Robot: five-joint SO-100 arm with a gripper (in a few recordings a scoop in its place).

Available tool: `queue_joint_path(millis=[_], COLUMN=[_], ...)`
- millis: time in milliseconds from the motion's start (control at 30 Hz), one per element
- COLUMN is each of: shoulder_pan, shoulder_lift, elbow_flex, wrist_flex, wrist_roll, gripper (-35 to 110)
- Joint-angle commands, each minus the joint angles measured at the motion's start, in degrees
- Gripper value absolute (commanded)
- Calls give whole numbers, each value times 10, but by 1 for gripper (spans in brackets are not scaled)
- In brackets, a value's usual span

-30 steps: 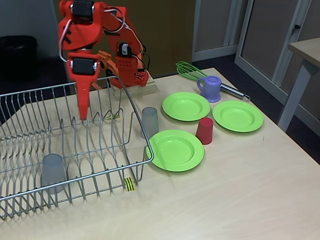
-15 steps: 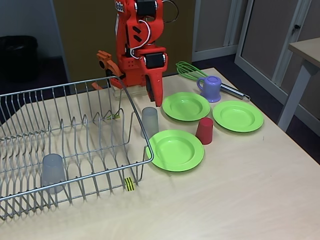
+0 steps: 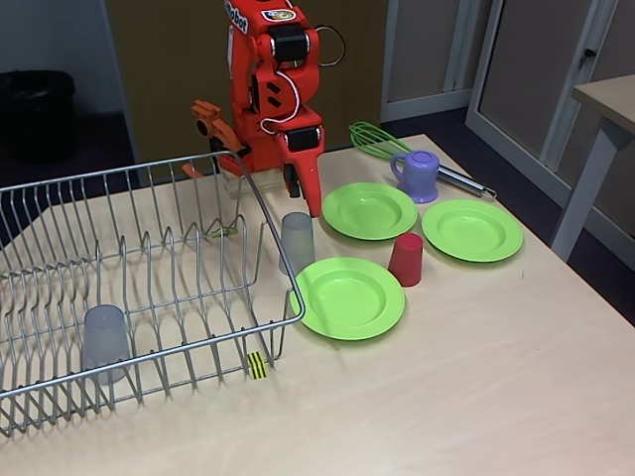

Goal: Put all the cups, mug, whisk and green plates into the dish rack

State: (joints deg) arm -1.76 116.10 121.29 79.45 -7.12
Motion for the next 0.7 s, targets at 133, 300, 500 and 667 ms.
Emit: queue_joint_path(millis=[133, 300, 500, 667], shoulder_pan=[-14, -32, -41, -56], shoulder_lift=[21, 4, 8, 18], elbow_flex=[46, 61, 107, 113], wrist_flex=[-39, -79, -118, -108], wrist_roll=[70, 163, 235, 281], gripper=[44, 44, 46, 47])
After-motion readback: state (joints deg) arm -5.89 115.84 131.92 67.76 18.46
